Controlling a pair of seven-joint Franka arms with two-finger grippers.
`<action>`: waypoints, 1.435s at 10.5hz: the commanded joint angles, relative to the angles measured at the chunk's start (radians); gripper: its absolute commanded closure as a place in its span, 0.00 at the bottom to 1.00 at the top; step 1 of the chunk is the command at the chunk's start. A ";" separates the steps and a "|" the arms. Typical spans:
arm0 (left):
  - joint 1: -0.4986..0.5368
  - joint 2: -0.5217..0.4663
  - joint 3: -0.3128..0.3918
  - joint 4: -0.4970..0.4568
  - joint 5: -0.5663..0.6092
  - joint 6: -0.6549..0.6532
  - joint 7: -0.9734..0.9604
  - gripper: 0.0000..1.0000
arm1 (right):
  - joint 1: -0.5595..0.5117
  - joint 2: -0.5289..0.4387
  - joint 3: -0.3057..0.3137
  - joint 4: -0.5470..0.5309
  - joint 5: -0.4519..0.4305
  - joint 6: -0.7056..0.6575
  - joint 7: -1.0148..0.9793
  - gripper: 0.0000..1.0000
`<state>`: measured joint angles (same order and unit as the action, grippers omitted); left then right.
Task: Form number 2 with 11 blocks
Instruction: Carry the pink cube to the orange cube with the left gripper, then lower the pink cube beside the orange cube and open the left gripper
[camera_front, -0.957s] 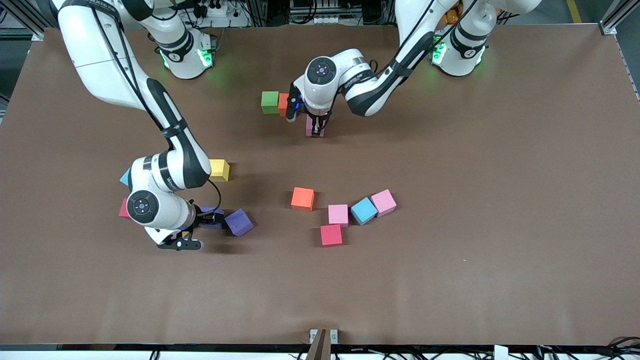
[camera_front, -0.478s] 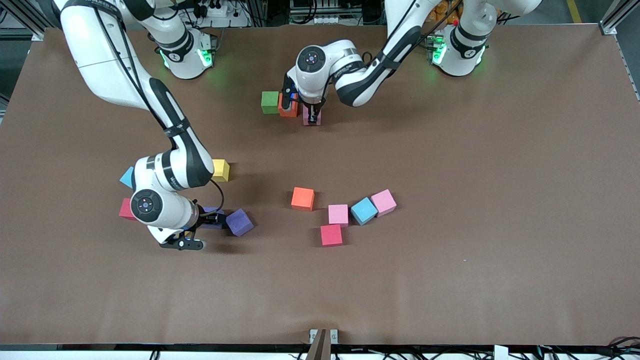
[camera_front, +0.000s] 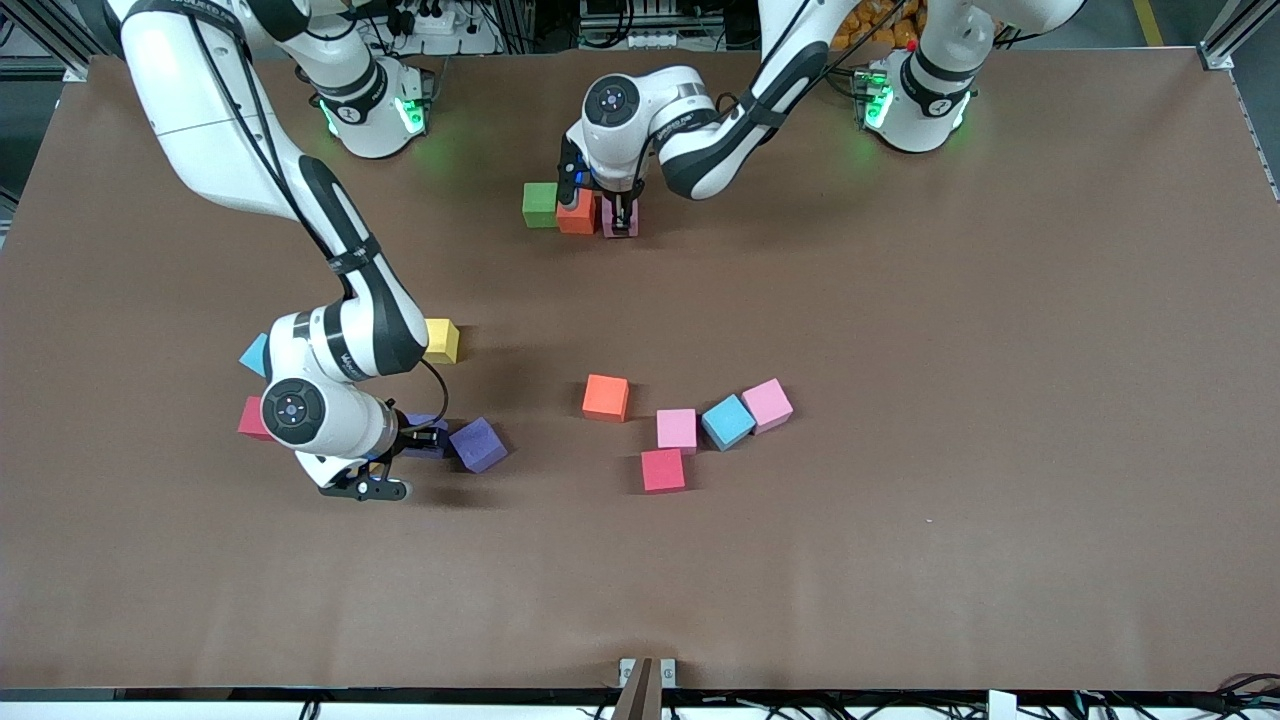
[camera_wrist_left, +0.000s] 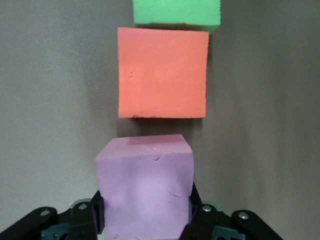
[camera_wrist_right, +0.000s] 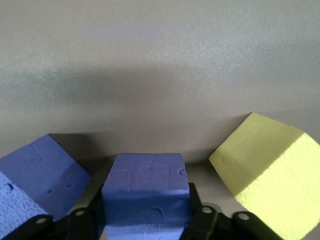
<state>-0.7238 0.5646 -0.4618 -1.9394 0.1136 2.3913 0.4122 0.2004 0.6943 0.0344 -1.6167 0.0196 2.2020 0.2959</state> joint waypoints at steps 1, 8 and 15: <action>-0.011 -0.006 0.009 0.007 0.055 0.000 -0.026 1.00 | -0.006 0.004 0.009 -0.003 -0.001 0.010 0.020 1.00; -0.054 0.044 0.015 0.053 0.087 0.000 -0.084 1.00 | -0.010 0.004 0.009 -0.005 -0.003 0.008 0.006 1.00; -0.058 0.067 0.017 0.082 0.107 0.000 -0.147 0.87 | -0.010 0.004 0.009 -0.005 -0.003 0.010 0.008 1.00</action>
<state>-0.7693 0.6223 -0.4507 -1.8755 0.1842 2.3917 0.3153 0.2000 0.6925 0.0345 -1.6165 0.0196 2.2017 0.3003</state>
